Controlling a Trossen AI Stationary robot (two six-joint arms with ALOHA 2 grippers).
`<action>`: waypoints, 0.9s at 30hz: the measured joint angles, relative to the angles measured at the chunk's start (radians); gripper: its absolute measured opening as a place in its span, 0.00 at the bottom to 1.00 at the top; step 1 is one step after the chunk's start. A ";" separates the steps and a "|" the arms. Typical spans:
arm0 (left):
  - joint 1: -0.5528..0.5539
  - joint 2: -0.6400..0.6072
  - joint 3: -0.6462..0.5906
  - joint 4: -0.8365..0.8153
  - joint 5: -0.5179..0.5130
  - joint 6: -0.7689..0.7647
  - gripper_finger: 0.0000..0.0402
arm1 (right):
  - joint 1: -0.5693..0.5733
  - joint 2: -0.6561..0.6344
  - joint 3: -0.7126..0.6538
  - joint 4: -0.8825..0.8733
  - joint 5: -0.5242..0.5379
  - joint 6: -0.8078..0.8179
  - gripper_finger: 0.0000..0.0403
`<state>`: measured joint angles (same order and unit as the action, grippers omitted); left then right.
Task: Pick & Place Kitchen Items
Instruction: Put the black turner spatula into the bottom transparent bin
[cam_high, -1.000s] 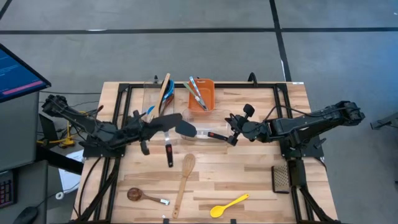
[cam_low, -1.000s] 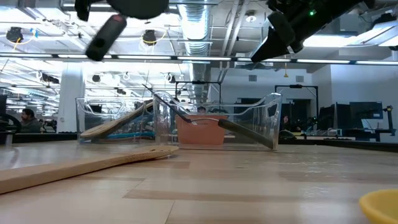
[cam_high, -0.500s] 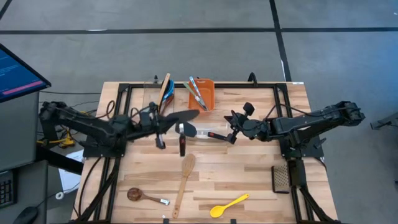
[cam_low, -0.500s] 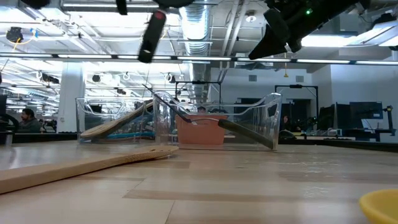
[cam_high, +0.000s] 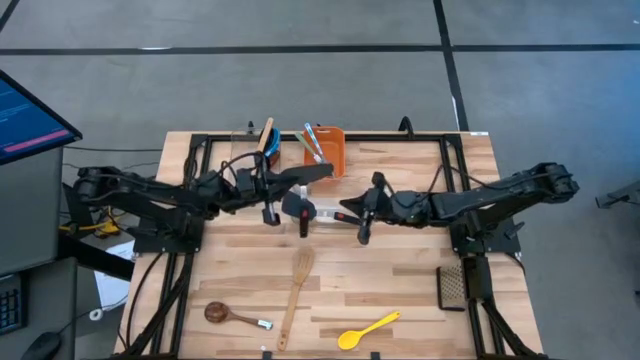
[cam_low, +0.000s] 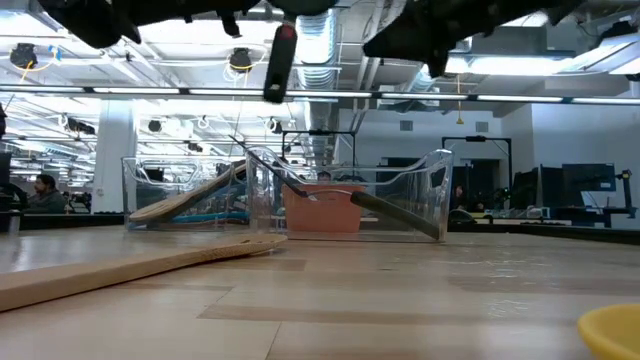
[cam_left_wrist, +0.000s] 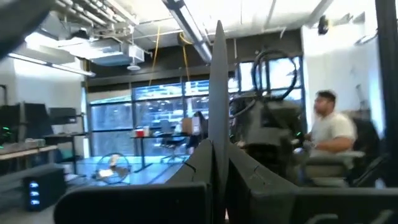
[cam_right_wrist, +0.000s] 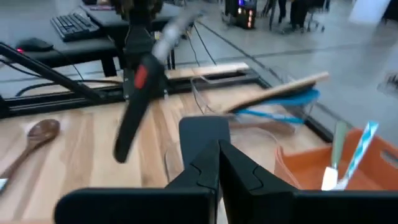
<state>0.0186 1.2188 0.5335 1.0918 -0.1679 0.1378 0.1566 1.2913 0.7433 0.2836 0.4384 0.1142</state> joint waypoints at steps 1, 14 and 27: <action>0.005 0.008 0.000 0.004 -0.007 0.020 0.00 | 0.000 0.022 0.000 0.030 0.000 -0.027 0.00; 0.011 0.029 0.000 0.017 -0.052 0.069 0.00 | 0.002 0.225 0.069 0.325 0.004 -0.111 0.39; 0.010 0.029 0.000 0.016 -0.052 0.068 0.00 | -0.003 0.417 0.275 0.227 0.003 0.015 0.68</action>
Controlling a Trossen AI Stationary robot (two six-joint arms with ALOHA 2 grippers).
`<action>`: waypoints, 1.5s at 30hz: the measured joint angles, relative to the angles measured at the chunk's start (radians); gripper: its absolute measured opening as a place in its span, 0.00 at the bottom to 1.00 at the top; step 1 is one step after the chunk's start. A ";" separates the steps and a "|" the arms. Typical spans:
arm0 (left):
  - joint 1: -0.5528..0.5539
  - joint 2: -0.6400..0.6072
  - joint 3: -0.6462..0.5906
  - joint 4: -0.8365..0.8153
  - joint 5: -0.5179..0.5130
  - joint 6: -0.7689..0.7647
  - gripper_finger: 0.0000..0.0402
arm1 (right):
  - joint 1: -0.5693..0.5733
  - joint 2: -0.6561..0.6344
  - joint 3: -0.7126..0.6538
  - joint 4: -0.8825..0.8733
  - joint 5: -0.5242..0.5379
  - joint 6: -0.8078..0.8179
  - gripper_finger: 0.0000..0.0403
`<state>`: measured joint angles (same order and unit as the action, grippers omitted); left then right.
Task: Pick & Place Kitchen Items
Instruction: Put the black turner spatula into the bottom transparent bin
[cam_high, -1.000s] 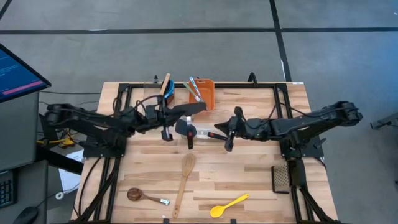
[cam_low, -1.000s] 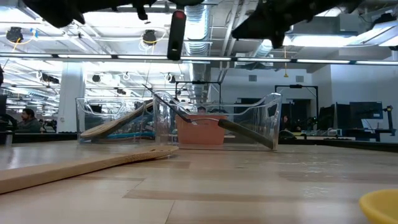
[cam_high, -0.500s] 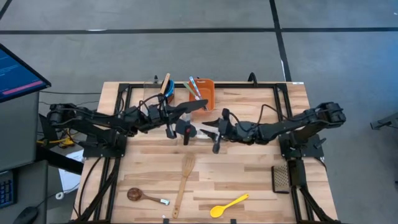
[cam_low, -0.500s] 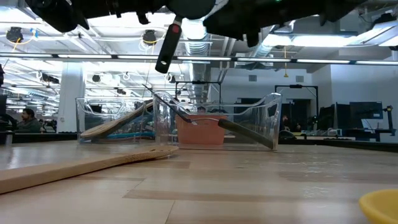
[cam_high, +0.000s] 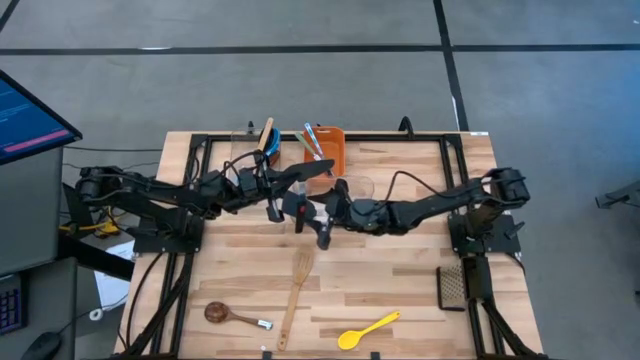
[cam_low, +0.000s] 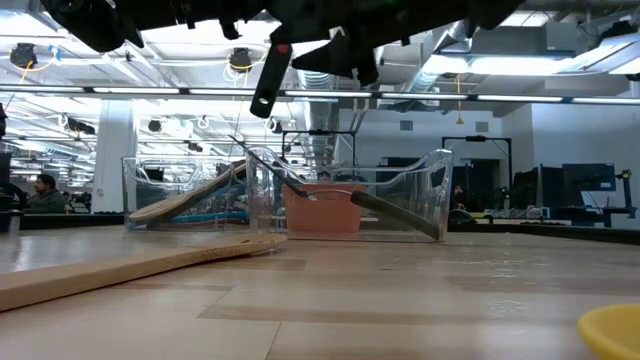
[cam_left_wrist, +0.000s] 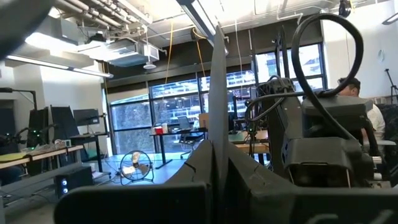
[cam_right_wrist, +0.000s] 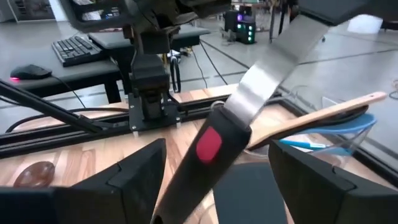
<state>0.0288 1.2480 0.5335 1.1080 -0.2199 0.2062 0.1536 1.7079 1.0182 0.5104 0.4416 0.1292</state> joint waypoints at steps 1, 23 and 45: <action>0.000 0.000 0.000 0.000 0.000 0.000 0.00 | -0.003 0.008 0.013 -0.010 -0.004 0.006 0.68; 0.000 0.000 0.000 -0.004 0.001 -0.012 0.00 | -0.072 0.016 0.047 -0.017 -0.218 0.048 0.38; -0.001 -0.002 0.000 0.000 0.015 -0.058 0.00 | -0.085 0.016 0.047 -0.001 -0.314 0.045 0.64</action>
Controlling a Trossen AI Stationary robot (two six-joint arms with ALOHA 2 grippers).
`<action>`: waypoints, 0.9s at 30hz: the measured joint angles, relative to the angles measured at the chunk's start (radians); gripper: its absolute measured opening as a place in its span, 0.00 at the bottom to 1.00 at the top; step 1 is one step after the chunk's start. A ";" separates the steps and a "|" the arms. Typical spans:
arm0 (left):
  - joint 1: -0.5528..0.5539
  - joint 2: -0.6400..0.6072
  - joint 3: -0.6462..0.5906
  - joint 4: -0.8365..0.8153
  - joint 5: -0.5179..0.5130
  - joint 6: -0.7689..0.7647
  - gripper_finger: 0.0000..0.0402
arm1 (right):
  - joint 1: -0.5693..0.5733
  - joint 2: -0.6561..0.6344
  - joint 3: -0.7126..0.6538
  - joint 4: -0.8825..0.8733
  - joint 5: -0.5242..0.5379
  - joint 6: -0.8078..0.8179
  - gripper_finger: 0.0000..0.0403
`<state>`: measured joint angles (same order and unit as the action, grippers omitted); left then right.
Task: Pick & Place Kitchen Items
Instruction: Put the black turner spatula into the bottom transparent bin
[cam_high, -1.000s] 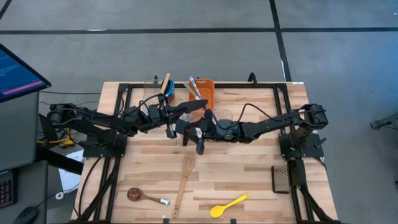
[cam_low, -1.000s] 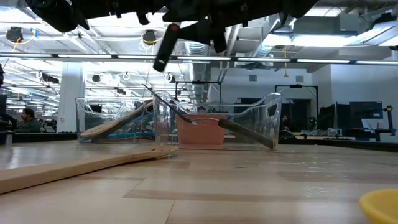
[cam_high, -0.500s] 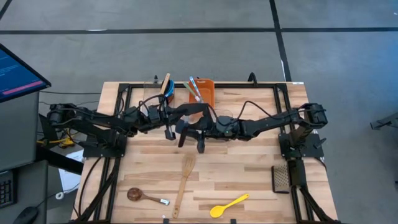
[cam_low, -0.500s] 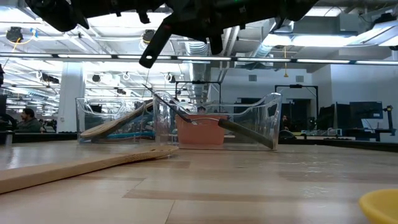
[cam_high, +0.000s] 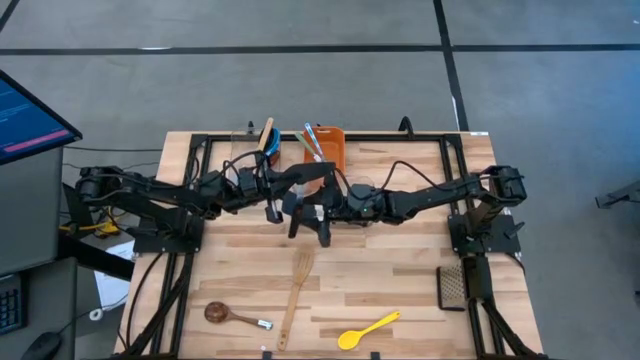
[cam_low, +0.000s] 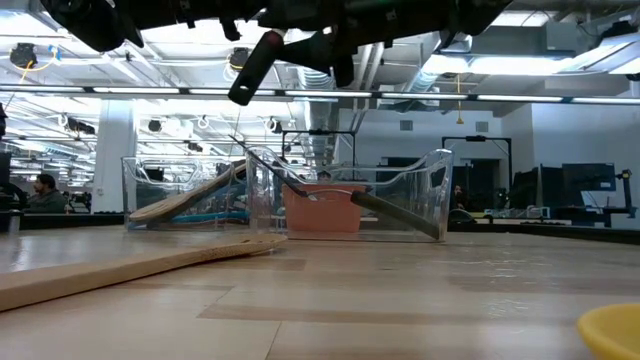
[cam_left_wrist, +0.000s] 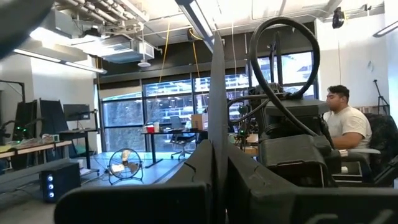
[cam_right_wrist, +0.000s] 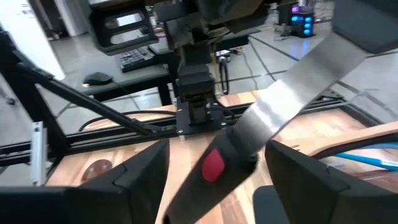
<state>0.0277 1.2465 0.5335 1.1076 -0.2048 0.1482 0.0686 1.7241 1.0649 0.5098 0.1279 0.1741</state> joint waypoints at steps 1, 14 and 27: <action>0.000 0.000 0.000 0.000 0.000 0.000 0.00 | -0.002 0.000 0.000 0.001 -0.017 0.000 0.64; 0.000 0.001 0.020 0.000 0.060 -0.024 0.00 | -0.013 0.000 0.000 0.031 -0.111 0.002 0.64; -0.001 0.097 0.100 -0.002 0.064 -0.022 0.00 | -0.012 0.000 0.000 0.052 -0.160 -0.024 0.43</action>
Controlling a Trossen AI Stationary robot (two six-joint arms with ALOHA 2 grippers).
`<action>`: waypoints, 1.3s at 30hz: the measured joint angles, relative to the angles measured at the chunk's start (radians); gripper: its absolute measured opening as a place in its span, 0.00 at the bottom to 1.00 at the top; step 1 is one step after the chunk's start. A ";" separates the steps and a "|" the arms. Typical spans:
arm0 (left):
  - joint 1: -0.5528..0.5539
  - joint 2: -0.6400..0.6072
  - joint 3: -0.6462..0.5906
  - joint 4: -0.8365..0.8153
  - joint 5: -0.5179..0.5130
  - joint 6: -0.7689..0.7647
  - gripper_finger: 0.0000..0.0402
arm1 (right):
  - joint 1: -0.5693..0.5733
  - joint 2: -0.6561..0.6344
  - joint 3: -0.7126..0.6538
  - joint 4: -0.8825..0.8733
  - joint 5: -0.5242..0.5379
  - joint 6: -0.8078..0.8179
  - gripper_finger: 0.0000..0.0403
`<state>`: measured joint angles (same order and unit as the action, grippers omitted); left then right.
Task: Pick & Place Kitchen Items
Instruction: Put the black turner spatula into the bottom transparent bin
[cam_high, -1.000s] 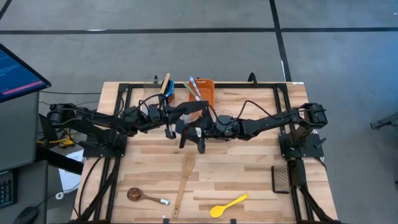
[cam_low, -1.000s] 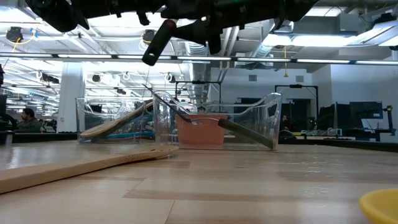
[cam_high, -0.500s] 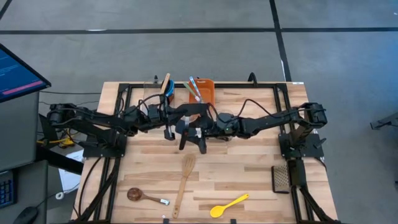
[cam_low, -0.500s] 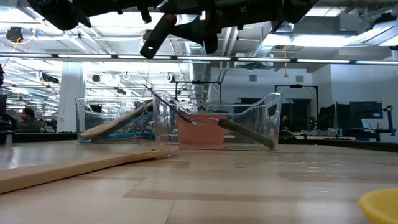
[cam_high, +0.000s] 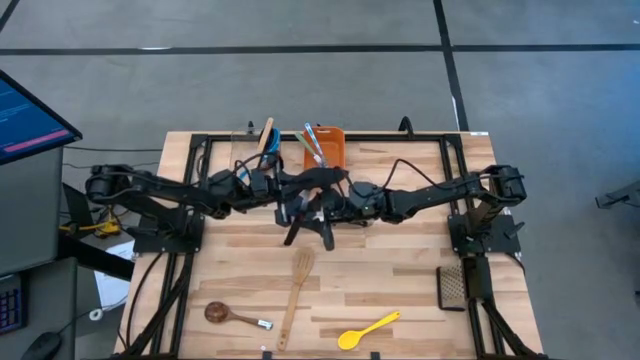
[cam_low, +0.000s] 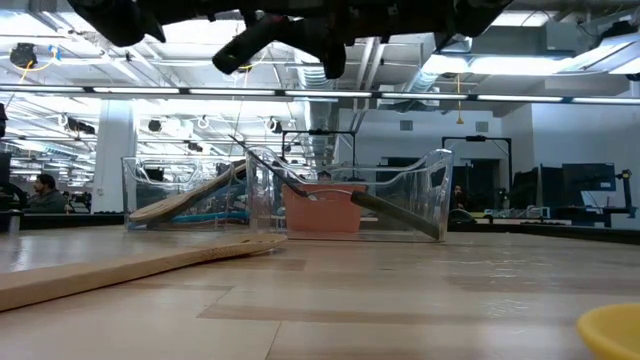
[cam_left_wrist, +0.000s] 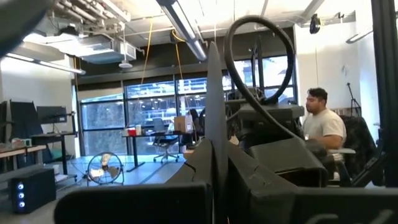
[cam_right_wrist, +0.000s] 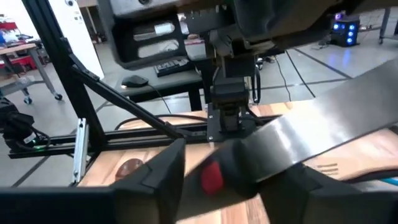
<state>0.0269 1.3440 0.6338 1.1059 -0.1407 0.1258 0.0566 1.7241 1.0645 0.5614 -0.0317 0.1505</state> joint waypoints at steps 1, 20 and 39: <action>0.000 0.009 0.008 -0.001 0.000 0.005 0.00 | 0.000 0.000 0.000 -0.006 0.003 0.000 0.40; 0.000 0.005 0.016 -0.003 0.032 0.027 0.01 | -0.002 -0.002 0.000 -0.054 0.009 -0.001 0.17; 0.001 0.002 0.006 -0.018 -0.004 -0.010 0.28 | -0.006 0.002 -0.002 -0.073 0.011 -0.022 0.17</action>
<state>0.0280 1.3456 0.6396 1.0876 -0.1448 0.1154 0.0506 1.7260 1.0630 0.4883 -0.0212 0.1290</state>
